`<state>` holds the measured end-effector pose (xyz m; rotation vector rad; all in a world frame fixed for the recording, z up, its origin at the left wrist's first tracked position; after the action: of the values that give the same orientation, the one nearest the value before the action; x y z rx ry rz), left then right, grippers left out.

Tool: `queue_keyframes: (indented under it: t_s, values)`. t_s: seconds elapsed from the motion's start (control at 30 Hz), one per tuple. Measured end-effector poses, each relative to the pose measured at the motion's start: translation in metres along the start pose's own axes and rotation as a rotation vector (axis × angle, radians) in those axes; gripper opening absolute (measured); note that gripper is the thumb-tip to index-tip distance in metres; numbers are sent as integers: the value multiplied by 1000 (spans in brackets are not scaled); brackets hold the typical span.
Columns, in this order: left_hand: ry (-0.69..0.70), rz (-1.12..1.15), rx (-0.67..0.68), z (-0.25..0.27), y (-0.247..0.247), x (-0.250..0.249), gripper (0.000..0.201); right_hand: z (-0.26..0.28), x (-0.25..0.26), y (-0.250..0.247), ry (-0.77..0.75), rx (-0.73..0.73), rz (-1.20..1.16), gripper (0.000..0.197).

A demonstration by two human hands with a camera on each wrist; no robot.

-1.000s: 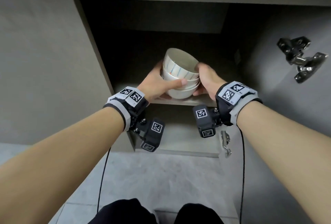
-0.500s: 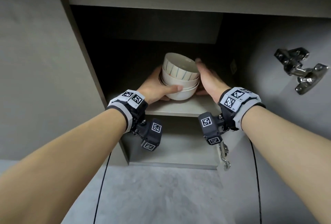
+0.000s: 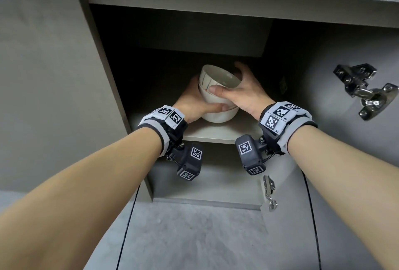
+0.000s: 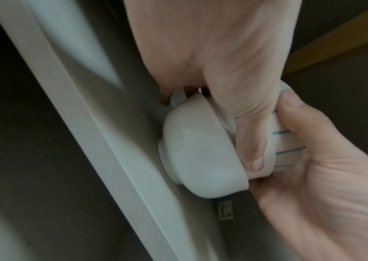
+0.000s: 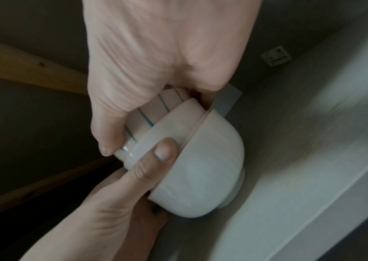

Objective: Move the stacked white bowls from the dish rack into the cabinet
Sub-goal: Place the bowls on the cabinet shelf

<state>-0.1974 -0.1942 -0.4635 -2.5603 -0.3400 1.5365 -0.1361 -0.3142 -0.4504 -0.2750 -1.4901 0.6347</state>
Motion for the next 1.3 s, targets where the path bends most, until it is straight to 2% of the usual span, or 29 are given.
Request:
queue_keyframes:
  t_s: [0.23, 0.43, 0.77, 0.9, 1.0, 1.3]
  values:
    - [25, 12, 58, -3, 2, -8, 63, -4, 13, 4, -100, -44, 122, 111]
    - [13, -29, 66, -5, -2, -4, 66, -8, 16, 2, -102, -42, 236, 112]
    - [-33, -21, 54, -5, -5, 16, 73, -2, 11, 0, -82, 1, 129, 118]
    - [-59, -44, 19, -1, -10, 23, 86, 4, 1, -7, -76, 7, 59, 119]
    - [-54, -63, 22, 0, -11, 24, 80, 6, -11, -9, -47, 27, 10, 119]
    - [-35, -127, 3, 2, -15, 26, 90, 11, -15, -10, -55, -12, 33, 105]
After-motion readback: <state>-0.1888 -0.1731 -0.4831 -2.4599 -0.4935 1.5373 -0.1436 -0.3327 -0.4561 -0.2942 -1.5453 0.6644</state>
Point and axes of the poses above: each hand's wrist, its own z-axis away from the middle knuckle, its own y-axis out of the palm, x = y × z, the point moved 9 cm from there along -z, towards the middle knuckle, and after that the axes turned 14 degrees about y, right-handed, at the moved point
